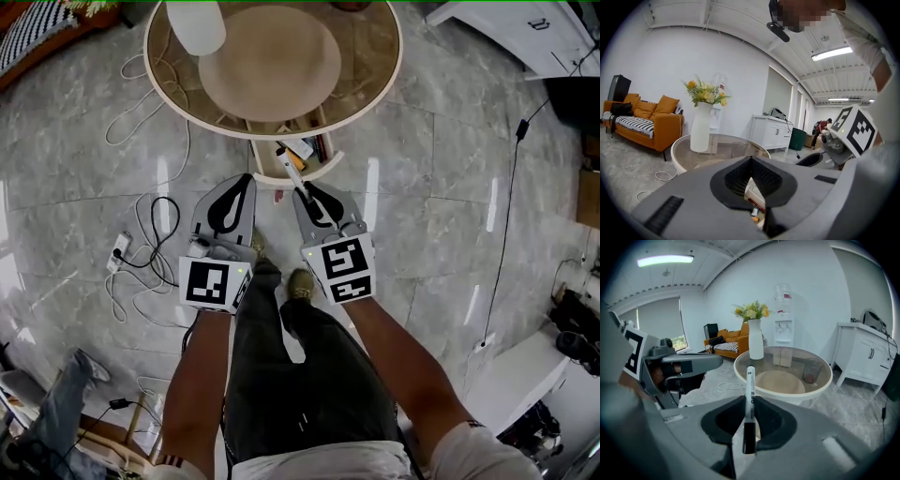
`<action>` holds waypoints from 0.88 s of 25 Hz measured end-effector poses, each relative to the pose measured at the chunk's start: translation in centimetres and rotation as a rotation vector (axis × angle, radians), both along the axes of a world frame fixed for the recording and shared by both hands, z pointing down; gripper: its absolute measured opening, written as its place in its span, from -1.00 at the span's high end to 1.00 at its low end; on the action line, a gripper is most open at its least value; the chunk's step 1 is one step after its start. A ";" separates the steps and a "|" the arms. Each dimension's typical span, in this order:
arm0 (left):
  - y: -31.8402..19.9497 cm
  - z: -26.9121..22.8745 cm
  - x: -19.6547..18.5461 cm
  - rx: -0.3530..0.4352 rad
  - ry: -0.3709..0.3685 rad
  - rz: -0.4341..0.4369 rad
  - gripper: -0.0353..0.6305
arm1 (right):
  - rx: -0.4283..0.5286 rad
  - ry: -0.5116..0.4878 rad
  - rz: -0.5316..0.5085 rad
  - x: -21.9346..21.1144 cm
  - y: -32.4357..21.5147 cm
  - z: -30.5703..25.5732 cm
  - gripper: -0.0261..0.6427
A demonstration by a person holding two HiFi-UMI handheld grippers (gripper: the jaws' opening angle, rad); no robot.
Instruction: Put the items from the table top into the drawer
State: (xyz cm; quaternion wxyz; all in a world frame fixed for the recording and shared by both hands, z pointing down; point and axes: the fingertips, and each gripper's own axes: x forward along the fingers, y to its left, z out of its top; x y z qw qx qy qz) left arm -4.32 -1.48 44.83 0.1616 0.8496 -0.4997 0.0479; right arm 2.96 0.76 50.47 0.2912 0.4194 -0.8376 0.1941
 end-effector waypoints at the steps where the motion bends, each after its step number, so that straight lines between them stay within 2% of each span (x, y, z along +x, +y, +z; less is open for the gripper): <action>1: 0.3 0.3 0.1 0.002 -0.002 -0.003 0.89 | -0.007 0.004 -0.008 0.1 0.4 0.7 0.73; 9: 1.3 3.4 -0.3 0.031 -0.031 0.004 0.89 | -0.057 0.038 -0.042 0.0 0.7 7.3 0.73; 22: -0.6 13.3 -2.2 0.065 -0.053 0.011 0.89 | -0.111 0.127 -0.105 -0.6 -2.9 20.4 0.73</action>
